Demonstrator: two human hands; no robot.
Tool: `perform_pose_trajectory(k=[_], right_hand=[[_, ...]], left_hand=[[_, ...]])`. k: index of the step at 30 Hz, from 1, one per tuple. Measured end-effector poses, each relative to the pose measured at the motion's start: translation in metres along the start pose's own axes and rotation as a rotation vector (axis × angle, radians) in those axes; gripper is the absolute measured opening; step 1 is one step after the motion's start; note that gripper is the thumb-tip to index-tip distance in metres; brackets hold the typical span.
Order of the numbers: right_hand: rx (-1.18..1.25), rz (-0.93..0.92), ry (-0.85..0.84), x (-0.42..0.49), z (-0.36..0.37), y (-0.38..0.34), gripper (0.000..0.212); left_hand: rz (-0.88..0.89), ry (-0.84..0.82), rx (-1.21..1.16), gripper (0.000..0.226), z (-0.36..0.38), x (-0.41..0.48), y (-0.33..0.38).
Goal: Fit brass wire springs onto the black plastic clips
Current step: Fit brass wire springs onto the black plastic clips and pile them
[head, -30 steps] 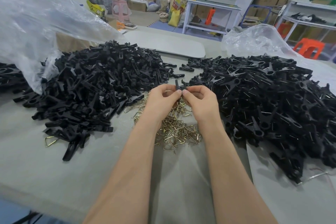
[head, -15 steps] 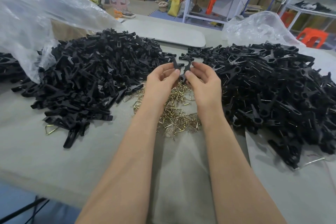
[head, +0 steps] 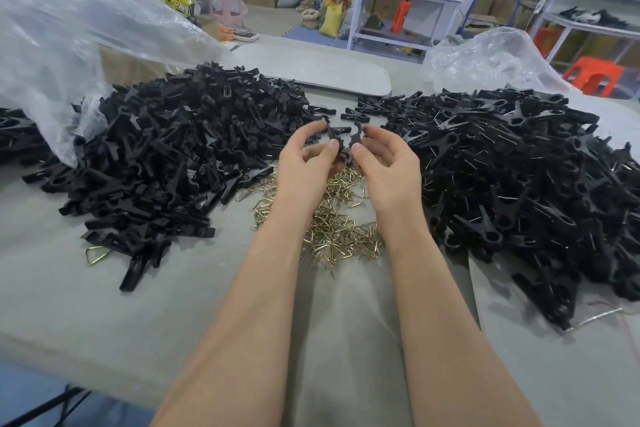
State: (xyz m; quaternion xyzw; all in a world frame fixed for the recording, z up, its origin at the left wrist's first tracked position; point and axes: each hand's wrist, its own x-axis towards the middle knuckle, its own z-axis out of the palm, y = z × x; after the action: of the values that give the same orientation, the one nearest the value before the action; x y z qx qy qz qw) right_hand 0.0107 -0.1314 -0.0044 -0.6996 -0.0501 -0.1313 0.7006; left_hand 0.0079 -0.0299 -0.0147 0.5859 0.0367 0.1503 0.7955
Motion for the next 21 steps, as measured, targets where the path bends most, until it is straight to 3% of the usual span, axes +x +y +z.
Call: perform_pose_trajectory(k=[3, 9, 11, 15, 21], right_hand=[[-0.039, -0.042, -0.041, -0.0006, 0.0027, 0.0009, 0.029], [0.080, 0.007, -0.003, 0.0031, -0.0023, 0.0034, 0.024], [0.164, 0.038, -0.016, 0.0039, -0.0031, 0.0027, 0.023], [0.130, 0.034, 0.004, 0.0058, -0.0051, 0.0048, 0.023], [-0.006, -0.020, -0.029, 0.0039, -0.0024, 0.0056, 0.022]], left_hand=[[0.026, -0.011, 0.046, 0.010, 0.0007, -0.0006, -0.0006], [0.084, -0.187, 0.182, 0.025, 0.0009, -0.0019, 0.0003], [0.129, -0.167, 0.265, 0.030, 0.0016, -0.0029, -0.0007], [0.145, -0.057, 0.265, 0.019, -0.0014, -0.0008, 0.0004], [0.128, -0.130, 0.288, 0.024, 0.0003, -0.0016, -0.0004]])
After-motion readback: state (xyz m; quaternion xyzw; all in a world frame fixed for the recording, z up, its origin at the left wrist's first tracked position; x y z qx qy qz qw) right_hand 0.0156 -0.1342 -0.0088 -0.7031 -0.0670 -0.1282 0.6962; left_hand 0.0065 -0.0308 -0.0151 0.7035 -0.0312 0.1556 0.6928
